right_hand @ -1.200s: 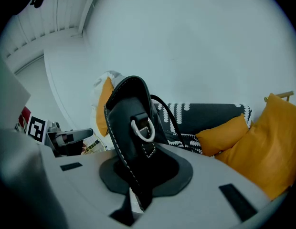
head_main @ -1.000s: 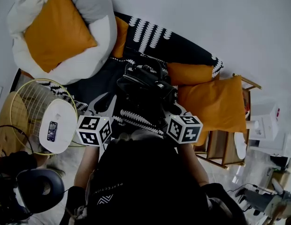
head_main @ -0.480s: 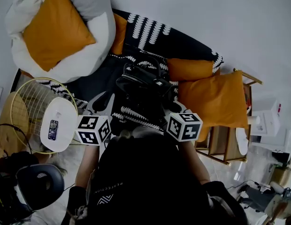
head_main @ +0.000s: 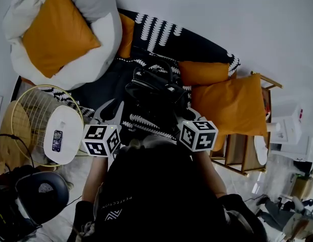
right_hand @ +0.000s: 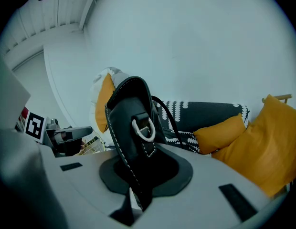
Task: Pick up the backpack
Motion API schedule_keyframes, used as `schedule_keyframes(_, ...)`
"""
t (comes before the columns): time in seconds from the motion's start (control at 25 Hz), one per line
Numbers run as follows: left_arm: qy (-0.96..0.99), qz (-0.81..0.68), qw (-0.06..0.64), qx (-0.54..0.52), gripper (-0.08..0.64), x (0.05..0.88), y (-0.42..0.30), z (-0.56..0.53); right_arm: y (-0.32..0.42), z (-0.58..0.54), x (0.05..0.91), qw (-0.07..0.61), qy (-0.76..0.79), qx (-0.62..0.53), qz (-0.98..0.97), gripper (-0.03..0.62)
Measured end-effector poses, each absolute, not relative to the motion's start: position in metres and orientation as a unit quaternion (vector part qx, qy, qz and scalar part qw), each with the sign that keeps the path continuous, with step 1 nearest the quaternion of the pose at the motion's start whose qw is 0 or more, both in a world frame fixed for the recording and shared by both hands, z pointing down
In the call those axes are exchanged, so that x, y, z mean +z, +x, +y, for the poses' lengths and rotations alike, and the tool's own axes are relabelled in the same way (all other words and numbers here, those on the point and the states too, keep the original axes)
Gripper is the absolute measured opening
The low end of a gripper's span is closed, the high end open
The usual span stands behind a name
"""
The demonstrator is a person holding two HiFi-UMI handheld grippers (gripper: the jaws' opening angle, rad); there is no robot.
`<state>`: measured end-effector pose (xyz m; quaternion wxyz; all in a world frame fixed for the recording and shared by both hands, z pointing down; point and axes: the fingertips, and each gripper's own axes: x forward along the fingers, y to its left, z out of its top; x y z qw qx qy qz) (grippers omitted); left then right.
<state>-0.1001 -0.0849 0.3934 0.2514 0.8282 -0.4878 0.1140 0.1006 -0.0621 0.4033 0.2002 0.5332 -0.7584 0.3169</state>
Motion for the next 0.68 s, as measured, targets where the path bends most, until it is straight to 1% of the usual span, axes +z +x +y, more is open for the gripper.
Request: schedule_keyframes(0.68, 0.829, -0.483, 0.257, 0.117, 0.086, 0.3973, -0.0996, -0.0942, 0.1019, -0.0687, 0.4081, 0.21, 0.533, 0.321, -0.754, 0.043)
